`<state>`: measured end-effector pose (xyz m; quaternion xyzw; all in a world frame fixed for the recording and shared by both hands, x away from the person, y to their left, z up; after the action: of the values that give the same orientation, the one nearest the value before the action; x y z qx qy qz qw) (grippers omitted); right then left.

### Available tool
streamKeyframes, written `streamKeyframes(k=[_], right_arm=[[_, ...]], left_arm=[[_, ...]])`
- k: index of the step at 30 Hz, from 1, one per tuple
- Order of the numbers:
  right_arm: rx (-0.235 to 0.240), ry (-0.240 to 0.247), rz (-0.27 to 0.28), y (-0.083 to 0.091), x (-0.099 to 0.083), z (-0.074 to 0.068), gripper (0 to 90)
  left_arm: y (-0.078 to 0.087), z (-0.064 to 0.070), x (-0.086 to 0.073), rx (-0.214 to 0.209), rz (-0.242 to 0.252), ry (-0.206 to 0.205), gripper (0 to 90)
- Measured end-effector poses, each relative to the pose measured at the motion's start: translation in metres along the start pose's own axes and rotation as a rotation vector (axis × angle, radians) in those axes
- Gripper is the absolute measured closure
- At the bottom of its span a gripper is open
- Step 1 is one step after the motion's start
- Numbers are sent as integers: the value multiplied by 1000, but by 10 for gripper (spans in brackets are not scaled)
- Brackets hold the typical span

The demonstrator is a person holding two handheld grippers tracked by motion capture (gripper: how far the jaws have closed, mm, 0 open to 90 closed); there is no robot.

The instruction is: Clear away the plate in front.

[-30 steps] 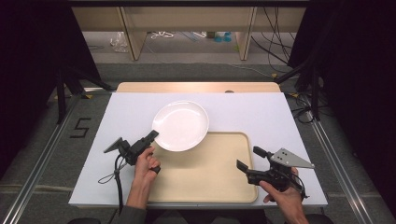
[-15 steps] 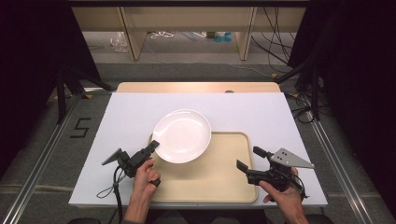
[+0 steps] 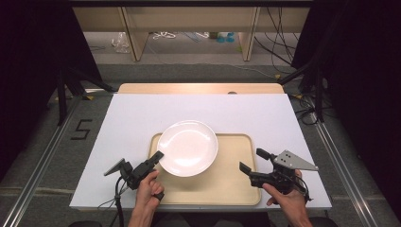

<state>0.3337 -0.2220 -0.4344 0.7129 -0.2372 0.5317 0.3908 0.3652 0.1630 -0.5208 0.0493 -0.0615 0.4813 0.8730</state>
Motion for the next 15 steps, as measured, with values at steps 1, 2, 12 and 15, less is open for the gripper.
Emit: streamKeyframes(k=[1, 2, 12, 15], right_arm=[[-2, 2, 2, 0, 0, 0, 175], [-3, 2, 2, 0, 0, 0, 175], [-1, 2, 1, 0, 0, 0, 175], [0, 1, -1, 0, 0, 0, 175]], left_arm=[[1, -1, -2, 6, -7, -5, 853], [1, -1, -3, 10, -5, -15, 853], [4, -3, -13, 36, -42, -37, 846], [3, -3, -17, 39, -49, -41, 847]])
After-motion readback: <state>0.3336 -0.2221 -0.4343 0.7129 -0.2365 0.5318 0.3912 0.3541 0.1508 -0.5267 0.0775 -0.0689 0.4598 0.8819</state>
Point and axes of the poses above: each handheld gripper's, and its own axes: y roughly backward along the jaws, x roughly out of its top, z roughly to its right, the point moved 3 cm from there along -y, roughly forward along the jaws, and after that the axes turned 6 degrees about -x, right-handed, at the moved point
